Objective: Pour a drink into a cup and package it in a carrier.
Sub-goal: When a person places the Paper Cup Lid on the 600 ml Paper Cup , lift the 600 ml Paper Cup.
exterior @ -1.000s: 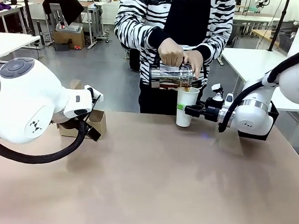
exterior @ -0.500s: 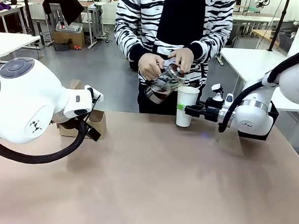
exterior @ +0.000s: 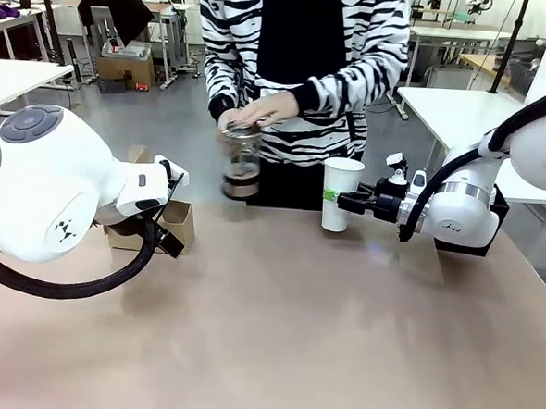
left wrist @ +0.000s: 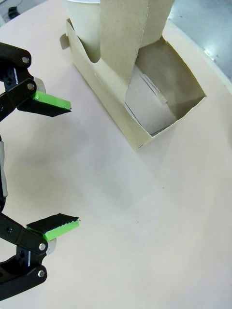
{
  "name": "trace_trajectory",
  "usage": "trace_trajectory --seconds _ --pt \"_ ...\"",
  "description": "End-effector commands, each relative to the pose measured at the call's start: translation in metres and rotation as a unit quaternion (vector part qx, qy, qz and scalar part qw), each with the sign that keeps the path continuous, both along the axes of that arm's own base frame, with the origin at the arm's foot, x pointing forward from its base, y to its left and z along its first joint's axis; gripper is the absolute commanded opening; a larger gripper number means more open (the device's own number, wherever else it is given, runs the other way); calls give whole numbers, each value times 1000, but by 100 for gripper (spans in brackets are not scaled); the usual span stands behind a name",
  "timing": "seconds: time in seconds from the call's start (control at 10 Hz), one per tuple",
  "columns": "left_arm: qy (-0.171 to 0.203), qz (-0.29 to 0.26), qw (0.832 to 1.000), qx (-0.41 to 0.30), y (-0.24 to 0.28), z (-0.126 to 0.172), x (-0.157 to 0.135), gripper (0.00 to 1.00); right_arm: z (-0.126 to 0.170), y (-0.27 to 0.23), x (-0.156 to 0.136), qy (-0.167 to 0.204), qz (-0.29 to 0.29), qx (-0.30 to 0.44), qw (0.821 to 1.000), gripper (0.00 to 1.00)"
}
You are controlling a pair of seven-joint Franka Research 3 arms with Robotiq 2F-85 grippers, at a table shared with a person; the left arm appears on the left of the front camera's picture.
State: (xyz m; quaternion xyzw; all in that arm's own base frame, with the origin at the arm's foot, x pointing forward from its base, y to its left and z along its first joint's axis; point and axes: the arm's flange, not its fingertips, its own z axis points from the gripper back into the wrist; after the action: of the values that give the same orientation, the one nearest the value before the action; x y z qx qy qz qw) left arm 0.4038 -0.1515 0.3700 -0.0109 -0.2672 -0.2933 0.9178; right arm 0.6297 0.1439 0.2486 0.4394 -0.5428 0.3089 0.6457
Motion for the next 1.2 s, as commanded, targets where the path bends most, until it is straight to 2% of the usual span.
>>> trace_trajectory --seconds 0.0,1.1 --pt "0 -1 1000 -1 0 0 0 100 5 1 0 4 0 4 1000 81" --pt "0 -1 1000 -1 0 0 0 100 5 1 0 4 0 4 1000 81"
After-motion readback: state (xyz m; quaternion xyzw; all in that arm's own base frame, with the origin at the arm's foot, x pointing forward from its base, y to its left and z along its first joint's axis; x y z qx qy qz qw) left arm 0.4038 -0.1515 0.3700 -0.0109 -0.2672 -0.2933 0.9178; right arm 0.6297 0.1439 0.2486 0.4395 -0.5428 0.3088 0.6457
